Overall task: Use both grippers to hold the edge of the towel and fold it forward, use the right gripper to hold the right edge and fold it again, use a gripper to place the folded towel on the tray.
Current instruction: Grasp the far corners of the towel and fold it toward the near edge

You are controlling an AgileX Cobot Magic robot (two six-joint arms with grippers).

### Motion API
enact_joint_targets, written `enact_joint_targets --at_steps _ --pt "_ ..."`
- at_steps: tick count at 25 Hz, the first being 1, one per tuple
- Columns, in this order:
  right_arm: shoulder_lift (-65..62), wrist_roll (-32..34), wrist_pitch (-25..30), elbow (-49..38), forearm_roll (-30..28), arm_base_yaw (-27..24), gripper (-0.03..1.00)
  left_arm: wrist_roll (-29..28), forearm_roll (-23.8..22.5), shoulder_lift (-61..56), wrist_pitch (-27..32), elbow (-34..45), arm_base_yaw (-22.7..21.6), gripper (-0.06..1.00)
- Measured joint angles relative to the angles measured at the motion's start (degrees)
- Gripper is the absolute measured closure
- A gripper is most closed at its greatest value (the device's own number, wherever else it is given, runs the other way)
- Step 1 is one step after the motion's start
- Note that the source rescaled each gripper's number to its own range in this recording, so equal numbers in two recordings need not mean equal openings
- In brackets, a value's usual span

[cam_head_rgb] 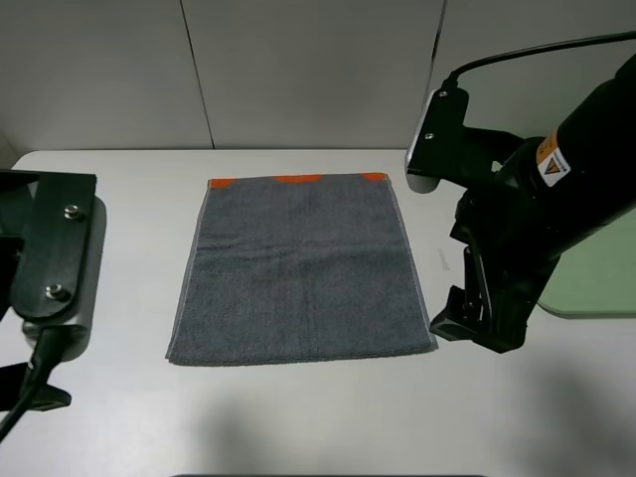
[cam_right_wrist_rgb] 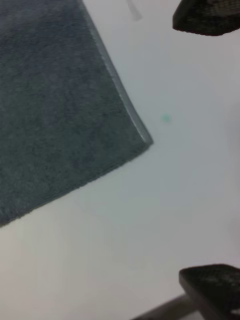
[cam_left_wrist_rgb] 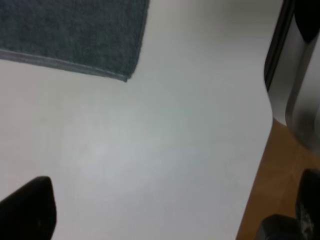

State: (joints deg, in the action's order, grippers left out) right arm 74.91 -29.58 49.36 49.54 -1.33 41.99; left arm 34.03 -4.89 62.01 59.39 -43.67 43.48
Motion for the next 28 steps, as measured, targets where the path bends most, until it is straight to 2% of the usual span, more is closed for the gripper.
enact_joint_targets --at_steps 5,15,22,28 --pt "4.1 -3.6 -2.9 0.0 -0.1 0.0 -0.03 4.3 0.0 5.6 -0.4 0.0 0.0 -0.01" --pt "13.7 -9.6 -8.7 0.0 -0.9 0.0 -0.03 9.2 -0.1 15.5 -6.2 0.0 0.0 -0.01" --pt "19.8 -10.9 -10.8 0.0 -5.5 0.0 -0.03 10.1 -1.3 20.3 -11.2 0.0 0.0 -0.01" --pt "24.0 -12.1 -13.1 0.0 -6.8 0.0 -0.03 11.4 -1.3 24.9 -14.9 0.0 0.0 -0.01"
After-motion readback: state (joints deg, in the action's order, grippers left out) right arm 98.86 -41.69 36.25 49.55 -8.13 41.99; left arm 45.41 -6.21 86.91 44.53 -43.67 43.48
